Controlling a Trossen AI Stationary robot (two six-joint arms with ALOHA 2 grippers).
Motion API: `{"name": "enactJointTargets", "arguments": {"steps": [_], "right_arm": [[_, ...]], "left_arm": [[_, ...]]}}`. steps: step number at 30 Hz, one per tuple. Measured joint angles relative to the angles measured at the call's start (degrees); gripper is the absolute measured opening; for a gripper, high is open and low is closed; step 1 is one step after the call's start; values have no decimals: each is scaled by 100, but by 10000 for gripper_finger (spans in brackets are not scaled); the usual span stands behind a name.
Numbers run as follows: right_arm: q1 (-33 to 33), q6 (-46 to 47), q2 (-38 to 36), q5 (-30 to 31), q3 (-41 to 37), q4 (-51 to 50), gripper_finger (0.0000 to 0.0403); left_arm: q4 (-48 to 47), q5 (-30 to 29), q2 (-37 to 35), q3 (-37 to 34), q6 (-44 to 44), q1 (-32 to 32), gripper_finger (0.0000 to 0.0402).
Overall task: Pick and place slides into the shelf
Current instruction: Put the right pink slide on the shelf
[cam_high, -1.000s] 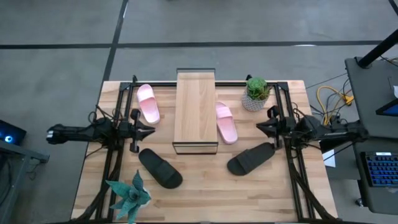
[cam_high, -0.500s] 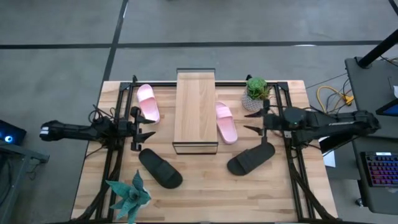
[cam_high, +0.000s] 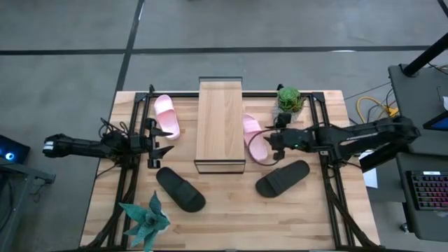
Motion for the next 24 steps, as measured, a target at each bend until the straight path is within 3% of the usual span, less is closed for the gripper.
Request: {"name": "enactJointTargets", "arguments": {"steps": [5, 13, 24], "right_arm": [[-186, 384, 727, 3, -38, 59, 194], [-535, 216, 1738, -3, -44, 804, 194], [-1196, 4, 2444, -40, -49, 1320, 180]], "left_arm": [[5, -6, -16, 0, 32, 0, 202], [14, -11, -21, 0, 31, -3, 202], [12, -12, -27, 0, 314, -2, 202]]}}
